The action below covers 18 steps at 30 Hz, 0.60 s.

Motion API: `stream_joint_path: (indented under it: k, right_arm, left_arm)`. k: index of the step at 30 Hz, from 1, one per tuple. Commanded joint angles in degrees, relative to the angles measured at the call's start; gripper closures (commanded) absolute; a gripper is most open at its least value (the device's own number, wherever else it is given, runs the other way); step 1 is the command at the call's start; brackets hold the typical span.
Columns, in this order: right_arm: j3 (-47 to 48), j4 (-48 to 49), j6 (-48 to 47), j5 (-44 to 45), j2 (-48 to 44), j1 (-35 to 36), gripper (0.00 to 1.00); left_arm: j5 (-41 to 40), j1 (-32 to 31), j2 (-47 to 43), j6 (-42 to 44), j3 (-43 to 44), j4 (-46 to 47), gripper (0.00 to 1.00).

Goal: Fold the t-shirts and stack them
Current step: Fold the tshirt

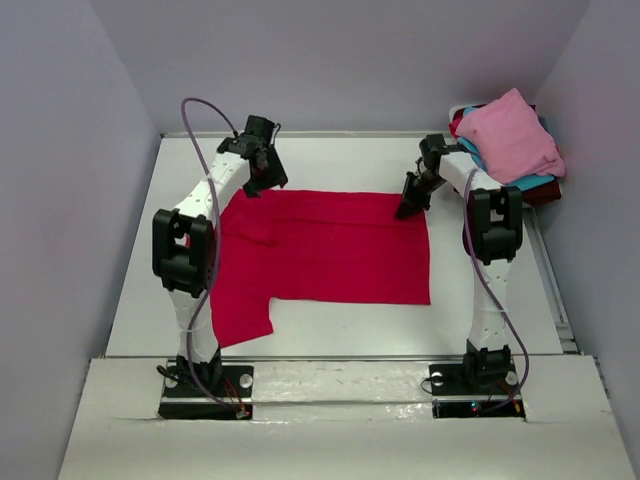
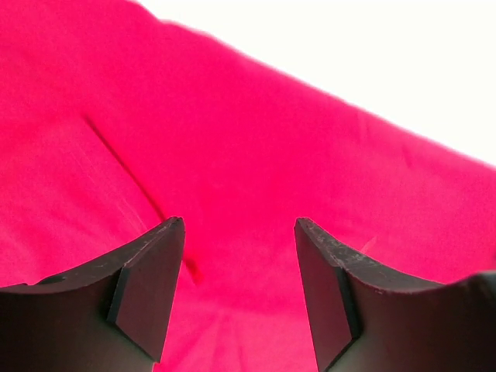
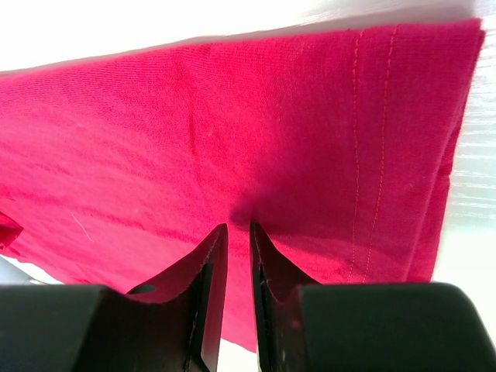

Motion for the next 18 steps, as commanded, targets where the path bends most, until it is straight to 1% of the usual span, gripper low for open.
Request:
stream_joint_path:
  k: [1, 4, 6, 13, 17, 18]
  right_arm:
    - [-0.5, 0.6, -1.0, -0.5, -1.7, 0.6, 0.76]
    - [-1.1, 0.7, -0.8, -0.3, -2.1, 0.6, 0.76]
    - [-1.4, 0.6, -0.7, 0.0, -2.6, 0.6, 0.76]
    - [-3.4, 1.0, -0.6, 1.0, -4.4, 0.6, 0.76]
    - [-3.5, 0.9, -0.6, 1.1, -3.8, 0.6, 0.76]
    - [-3.4, 0.9, -0.5, 1.2, -3.7, 0.6, 0.76]
  left_arm:
    - [1.8, 7.0, 4.0, 1.8, 4.8, 0.2, 0.30]
    - [3.9, 10.1, 6.5, 2.0, 5.5, 1.2, 0.30]
    - [4.0, 10.6, 7.6, 1.9, 5.4, 1.2, 0.31]
    - [5.0, 14.1, 9.1, 0.1, 1.4, 3.6, 0.31]
    - [5.9, 16.3, 11.2, 0.0, 2.2, 3.9, 0.31]
    - [8.0, 16.9, 11.7, 0.0, 2.6, 4.0, 0.31]
